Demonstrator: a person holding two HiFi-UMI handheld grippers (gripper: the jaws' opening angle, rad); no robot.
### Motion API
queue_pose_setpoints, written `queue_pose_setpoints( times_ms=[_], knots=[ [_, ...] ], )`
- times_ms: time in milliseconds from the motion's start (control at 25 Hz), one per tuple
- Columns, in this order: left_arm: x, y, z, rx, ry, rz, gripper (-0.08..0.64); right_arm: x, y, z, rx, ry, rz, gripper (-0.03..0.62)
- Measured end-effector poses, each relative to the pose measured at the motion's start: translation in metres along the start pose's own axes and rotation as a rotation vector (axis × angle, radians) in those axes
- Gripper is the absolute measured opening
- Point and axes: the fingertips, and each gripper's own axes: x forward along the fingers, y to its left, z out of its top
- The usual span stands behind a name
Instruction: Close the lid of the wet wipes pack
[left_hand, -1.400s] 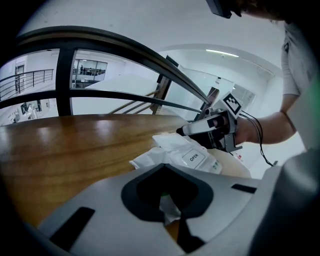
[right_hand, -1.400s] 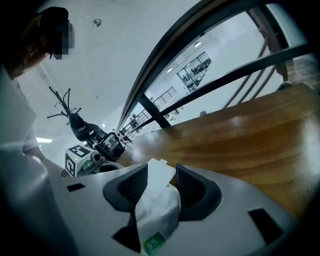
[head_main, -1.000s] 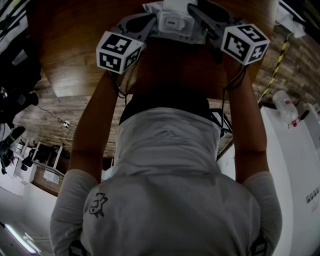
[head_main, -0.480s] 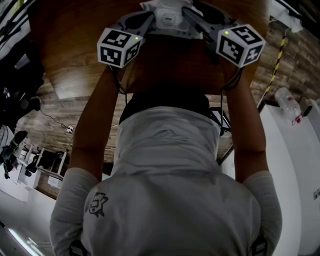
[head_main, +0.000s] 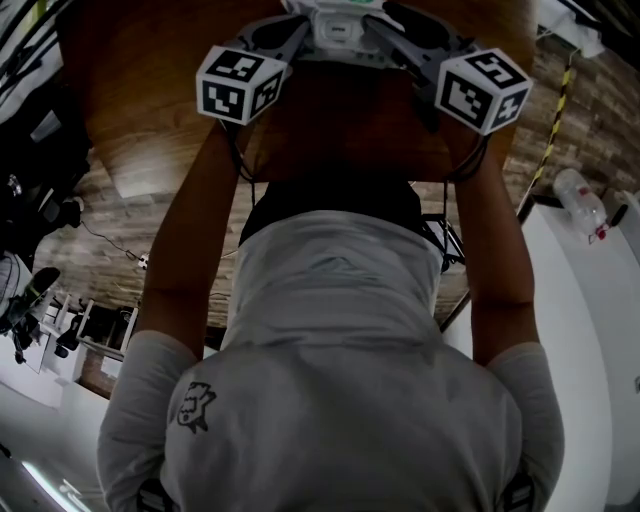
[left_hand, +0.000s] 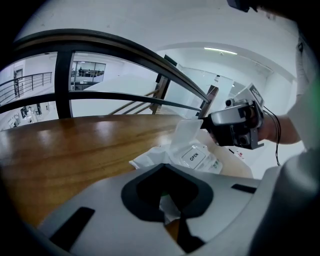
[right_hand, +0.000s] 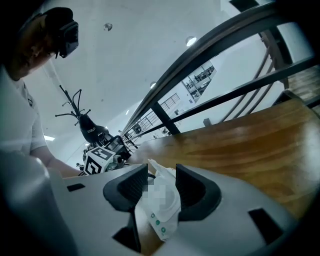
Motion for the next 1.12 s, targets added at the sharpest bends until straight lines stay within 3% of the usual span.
queue_pose_setpoints(
  times_ms=[1120],
  knots=[
    [0.000,-0.004,0.001,0.006,-0.007,0.003,0.014,0.010,0.010,-0.041,0.001,0.096,-0.005,0.163]
  ],
)
